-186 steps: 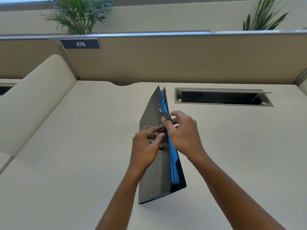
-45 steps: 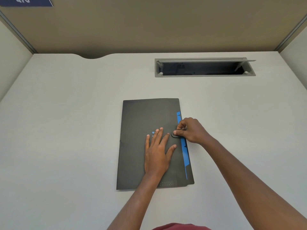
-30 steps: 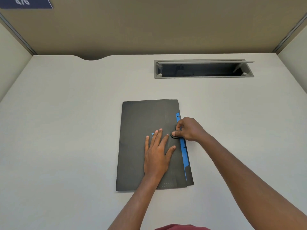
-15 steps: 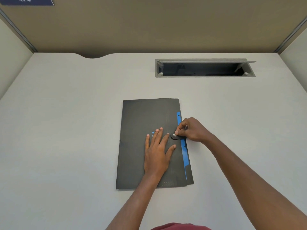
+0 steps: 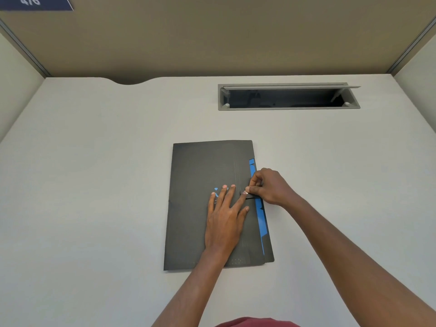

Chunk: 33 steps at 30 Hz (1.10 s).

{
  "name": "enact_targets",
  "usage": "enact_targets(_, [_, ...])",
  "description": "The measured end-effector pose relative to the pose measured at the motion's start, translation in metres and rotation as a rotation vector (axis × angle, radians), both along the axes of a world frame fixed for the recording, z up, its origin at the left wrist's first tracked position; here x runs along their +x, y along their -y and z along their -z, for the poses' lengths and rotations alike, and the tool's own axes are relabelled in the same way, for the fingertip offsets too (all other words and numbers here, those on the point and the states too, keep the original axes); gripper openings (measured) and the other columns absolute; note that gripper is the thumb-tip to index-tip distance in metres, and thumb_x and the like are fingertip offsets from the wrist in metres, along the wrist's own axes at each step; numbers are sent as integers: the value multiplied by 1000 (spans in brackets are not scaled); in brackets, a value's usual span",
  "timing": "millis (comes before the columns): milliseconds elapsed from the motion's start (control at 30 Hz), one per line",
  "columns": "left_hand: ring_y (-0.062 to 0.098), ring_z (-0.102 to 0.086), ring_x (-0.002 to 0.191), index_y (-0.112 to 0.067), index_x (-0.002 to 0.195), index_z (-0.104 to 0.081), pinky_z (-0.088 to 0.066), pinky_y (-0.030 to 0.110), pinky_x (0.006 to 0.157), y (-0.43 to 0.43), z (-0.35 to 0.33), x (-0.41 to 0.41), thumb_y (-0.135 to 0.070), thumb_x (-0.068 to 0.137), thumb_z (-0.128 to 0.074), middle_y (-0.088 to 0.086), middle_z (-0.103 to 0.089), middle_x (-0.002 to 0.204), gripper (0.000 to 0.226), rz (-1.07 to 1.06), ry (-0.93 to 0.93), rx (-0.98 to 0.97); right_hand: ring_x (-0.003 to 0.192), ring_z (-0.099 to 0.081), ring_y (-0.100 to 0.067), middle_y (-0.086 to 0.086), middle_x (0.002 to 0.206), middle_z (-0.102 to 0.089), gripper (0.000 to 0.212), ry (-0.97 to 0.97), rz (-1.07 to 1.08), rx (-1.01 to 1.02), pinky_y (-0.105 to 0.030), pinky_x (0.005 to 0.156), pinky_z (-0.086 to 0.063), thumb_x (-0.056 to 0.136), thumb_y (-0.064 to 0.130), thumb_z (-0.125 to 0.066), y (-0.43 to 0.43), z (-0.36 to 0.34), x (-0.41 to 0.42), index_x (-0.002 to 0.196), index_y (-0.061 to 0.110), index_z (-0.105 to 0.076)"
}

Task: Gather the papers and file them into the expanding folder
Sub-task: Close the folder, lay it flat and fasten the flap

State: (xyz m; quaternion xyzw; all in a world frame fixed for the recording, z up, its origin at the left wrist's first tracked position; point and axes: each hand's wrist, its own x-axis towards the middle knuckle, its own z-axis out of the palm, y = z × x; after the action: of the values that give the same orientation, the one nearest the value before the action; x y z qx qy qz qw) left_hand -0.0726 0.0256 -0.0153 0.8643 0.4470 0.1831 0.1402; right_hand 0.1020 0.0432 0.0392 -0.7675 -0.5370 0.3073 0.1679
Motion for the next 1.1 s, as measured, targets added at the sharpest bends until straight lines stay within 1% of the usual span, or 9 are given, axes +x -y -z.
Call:
enact_targets(167, [24,-33,141,-27,136,-53,-19,44,117,0,0,-1,-40,98,-46,6,-46,147,40,-3,25,-23,82,-57,-18,-3,88,-63,20,-31,4,31,-29,71,-47,81,27,-77,8,-2,1,85,10,-69])
enact_targets(300, [22,-32,142,-28,136,-52,-18,42,117,0,0,-1,-40,98,-47,5,-46,147,40,-5,44,-37,77,-54,-19,-5,87,-58,32,3,45,-7,-31,67,-46,77,32,-80,4,-4,0,88,8,-63])
enact_targets(467, [21,-32,142,-25,136,-52,-18,42,117,-2,1,-1,-41,97,-49,4,-46,147,42,-9,52,-55,88,-57,-24,-5,99,-57,43,68,67,-149,-38,76,-49,75,39,-81,-3,-11,0,95,17,-49])
enact_targets(633, [18,-30,142,-20,140,-46,-15,39,118,-2,1,-1,-44,97,-48,0,-45,148,49,-19,49,-64,86,-51,-21,-6,107,-51,45,100,62,-246,-35,74,-45,75,39,-79,-13,-16,-5,98,17,-48])
enact_targets(700, [16,-29,143,-19,141,-45,-15,38,118,-2,1,-1,-45,97,-47,-1,-44,148,51,-22,51,-69,90,-52,-23,-8,115,-49,43,135,54,-298,-37,79,-47,77,38,-78,-16,-17,-9,99,17,-47])
enact_targets(767, [15,-30,143,-17,141,-45,-15,38,118,-2,1,-1,-45,97,-46,-1,-45,148,52,-27,55,-68,100,-55,-27,-9,121,-46,43,172,49,-340,-41,88,-50,78,38,-77,-18,-17,-12,103,17,-48])
enact_targets(867, [15,-31,142,-16,140,-46,-16,38,118,-2,2,-1,-44,96,-48,0,-46,147,52,-31,55,-58,112,-53,-31,-10,128,-43,53,205,60,-384,-45,95,-48,79,38,-75,-22,-17,-15,119,13,-50])
enact_targets(1000, [14,-30,142,-17,140,-46,-14,36,119,-2,-1,0,-46,96,-47,-1,-46,147,53,-34,61,-62,115,-52,-31,-10,131,-41,63,214,75,-386,-46,97,-48,80,39,-74,-23,-16,-17,129,12,-45])
enact_targets(1100, [12,-28,143,-18,141,-45,-11,34,119,-2,-3,-1,-47,96,-47,-3,-44,148,53,-36,75,-81,109,-54,-28,-9,127,-44,60,179,78,-348,-43,92,-50,79,41,-75,-17,-17,-14,124,12,-47])
